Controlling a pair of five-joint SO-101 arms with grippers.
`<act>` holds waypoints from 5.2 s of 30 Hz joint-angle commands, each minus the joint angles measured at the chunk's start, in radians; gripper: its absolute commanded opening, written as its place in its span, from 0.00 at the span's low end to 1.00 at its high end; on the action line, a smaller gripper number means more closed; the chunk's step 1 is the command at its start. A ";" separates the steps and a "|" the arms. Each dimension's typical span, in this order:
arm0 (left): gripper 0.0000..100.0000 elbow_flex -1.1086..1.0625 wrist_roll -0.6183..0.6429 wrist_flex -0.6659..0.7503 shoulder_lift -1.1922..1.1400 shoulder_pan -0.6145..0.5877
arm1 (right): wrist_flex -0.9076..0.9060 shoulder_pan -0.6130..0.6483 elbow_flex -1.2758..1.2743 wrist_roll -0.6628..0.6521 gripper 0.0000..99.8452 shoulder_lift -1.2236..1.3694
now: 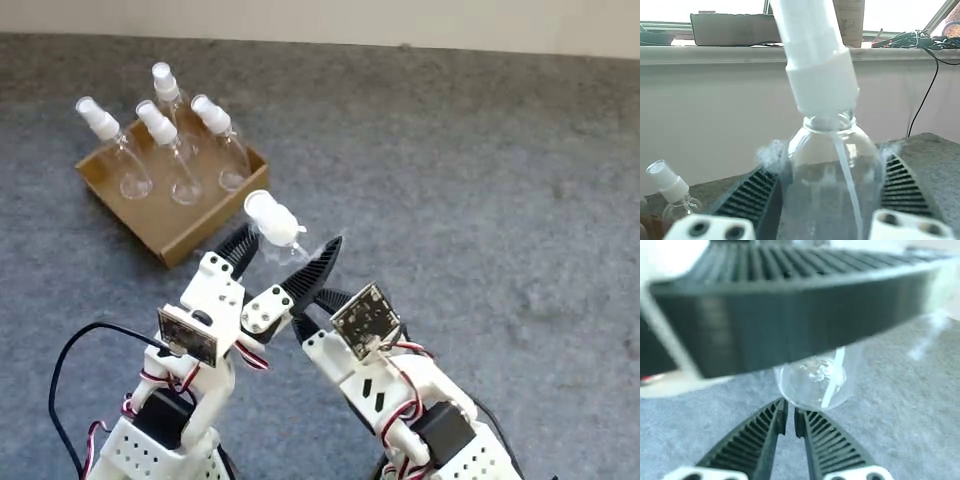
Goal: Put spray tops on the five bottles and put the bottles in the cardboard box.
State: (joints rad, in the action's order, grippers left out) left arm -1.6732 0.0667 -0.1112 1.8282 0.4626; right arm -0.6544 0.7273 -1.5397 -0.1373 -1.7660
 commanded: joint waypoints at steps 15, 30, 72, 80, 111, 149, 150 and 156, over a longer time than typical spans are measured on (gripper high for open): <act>0.18 -0.021 0.011 0.021 -0.010 -0.010 | 0.039 -0.058 0.013 -0.003 0.02 -0.013; 0.18 -0.021 0.009 0.018 -0.010 -0.010 | 0.042 -0.127 0.021 -0.005 0.02 -0.013; 0.18 -0.021 0.012 0.080 -0.013 -0.111 | 0.041 0.031 0.015 -0.009 0.02 -0.013; 0.18 -0.021 0.012 0.009 -0.012 -0.110 | 0.042 -0.022 0.021 -0.011 0.02 -0.013; 0.18 -0.019 0.006 -0.068 -0.010 -0.016 | 0.272 -0.219 -0.197 -0.009 0.02 -0.013; 0.09 0.590 -0.192 -0.644 -0.404 -0.418 | 0.107 -0.226 -0.231 -0.003 0.02 -0.002; 0.10 0.596 -0.192 -0.644 -0.426 -0.418 | 0.107 -0.226 -0.231 -0.003 0.02 -0.002; 0.11 0.591 -0.192 -0.644 -0.450 -0.421 | 0.107 -0.226 -0.232 -0.003 0.02 -0.008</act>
State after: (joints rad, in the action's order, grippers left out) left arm -1.1423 -0.1143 -0.7511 1.3878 0.0514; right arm -0.5455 0.5186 -1.6732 -0.1373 -1.7660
